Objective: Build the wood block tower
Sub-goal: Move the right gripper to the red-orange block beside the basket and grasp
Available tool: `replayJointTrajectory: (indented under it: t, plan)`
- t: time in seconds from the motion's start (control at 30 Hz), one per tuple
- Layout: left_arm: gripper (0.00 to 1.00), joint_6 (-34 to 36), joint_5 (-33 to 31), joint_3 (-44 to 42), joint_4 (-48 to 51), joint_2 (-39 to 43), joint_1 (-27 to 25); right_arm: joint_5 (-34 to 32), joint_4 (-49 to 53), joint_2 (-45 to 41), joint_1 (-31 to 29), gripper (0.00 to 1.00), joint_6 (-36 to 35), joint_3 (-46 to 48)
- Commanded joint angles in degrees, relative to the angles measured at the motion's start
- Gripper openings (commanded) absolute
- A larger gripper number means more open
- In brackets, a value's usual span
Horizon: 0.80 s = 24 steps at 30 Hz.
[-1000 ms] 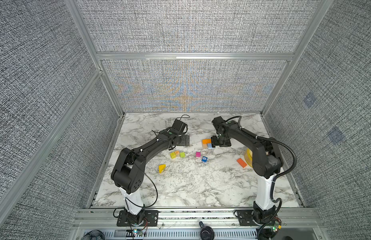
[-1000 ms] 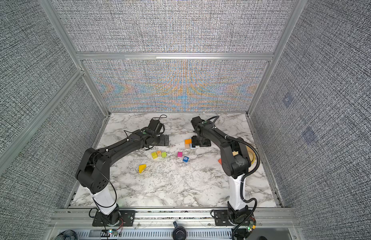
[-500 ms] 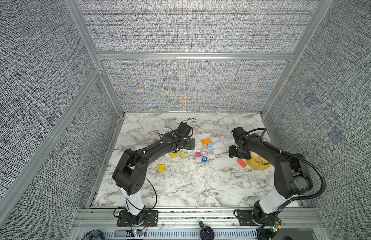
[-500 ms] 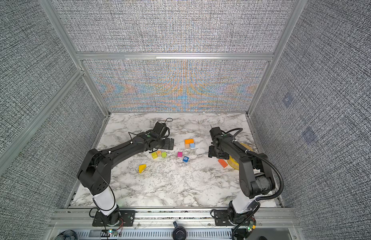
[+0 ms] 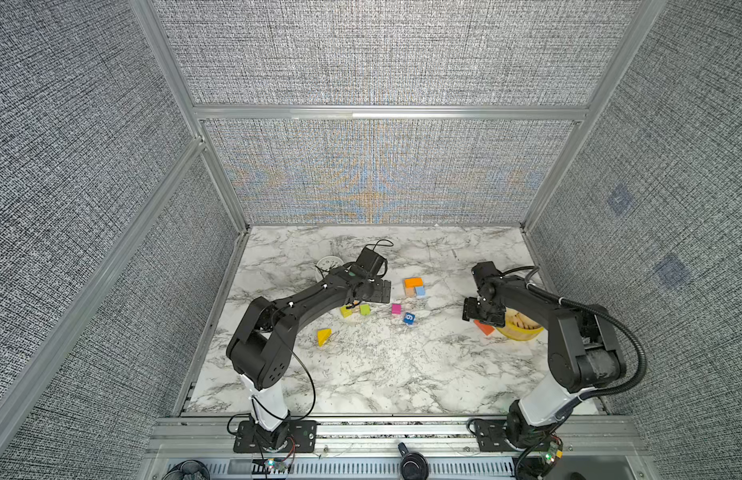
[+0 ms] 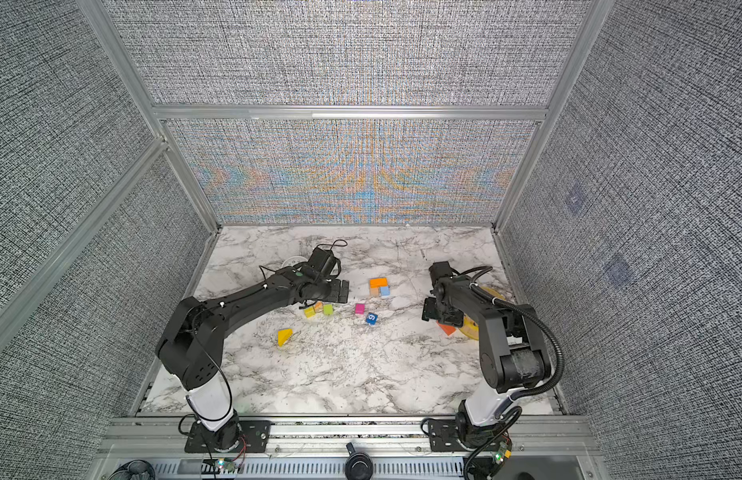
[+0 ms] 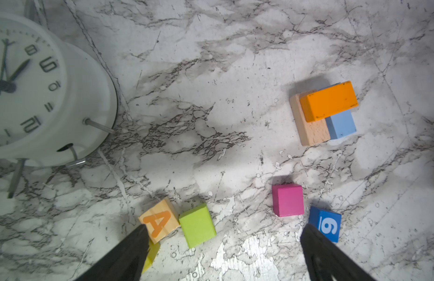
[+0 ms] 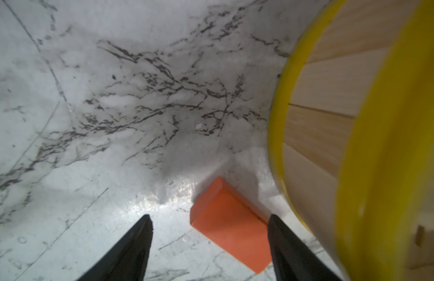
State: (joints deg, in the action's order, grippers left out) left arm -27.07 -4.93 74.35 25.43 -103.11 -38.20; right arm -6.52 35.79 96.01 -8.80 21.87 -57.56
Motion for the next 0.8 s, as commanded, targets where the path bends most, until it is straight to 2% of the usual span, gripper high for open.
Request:
replayJointTrajectory:
  t: [0.0, 0.3, 0.77]
  plan:
    - [0.99, -0.48, -0.08, 0.03, 0.21, -0.34, -0.14, 2.14, -1.2, 0.53, 0.09, 0.76, -0.36, 0.15]
    - [0.99, -0.88, -0.43, -0.61, 0.18, 0.09, -0.22, 4.06, -1.78, 1.64, -3.75, 0.75, 0.24, -0.07]
    - [0.99, -0.79, -1.31, -1.48, 0.27, 0.61, -0.23, 3.56, 1.33, 5.69, -12.89, 0.65, 1.94, -6.13]
